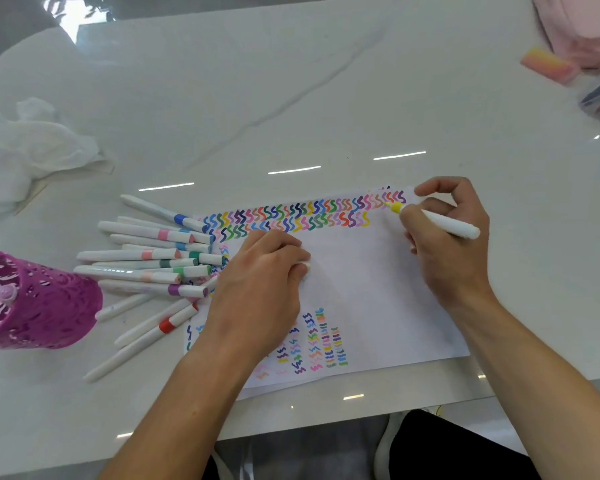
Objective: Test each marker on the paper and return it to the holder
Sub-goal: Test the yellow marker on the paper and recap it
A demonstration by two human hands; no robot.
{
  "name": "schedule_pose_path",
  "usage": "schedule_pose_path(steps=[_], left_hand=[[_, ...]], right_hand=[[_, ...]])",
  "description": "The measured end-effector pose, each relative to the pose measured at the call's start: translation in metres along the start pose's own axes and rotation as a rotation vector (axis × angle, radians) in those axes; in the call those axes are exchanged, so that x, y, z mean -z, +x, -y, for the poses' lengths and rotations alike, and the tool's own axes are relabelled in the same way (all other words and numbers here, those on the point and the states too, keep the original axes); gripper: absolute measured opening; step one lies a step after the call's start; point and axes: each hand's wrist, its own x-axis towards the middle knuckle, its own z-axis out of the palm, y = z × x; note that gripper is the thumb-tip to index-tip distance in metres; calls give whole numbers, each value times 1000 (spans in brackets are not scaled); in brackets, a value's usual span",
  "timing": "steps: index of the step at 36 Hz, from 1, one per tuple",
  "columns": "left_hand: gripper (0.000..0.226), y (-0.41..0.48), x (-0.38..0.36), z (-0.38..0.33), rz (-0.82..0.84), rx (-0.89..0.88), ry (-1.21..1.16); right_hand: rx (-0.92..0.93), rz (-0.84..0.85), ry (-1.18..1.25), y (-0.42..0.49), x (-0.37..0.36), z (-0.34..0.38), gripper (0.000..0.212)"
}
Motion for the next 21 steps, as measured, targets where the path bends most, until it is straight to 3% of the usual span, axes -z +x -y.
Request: schedule_pose_path(steps=[9,15,21], left_hand=[[19,4,10,-6,-189,50,-295],[18,6,10,-4,-171,304,-726],[20,2,10,-5,-155,321,-830]], right_hand=[[54,52,213,-15,-27,26,13],[-68,172,365,-27,-45,36,8],[-60,217,322,-33,-49,37,9]])
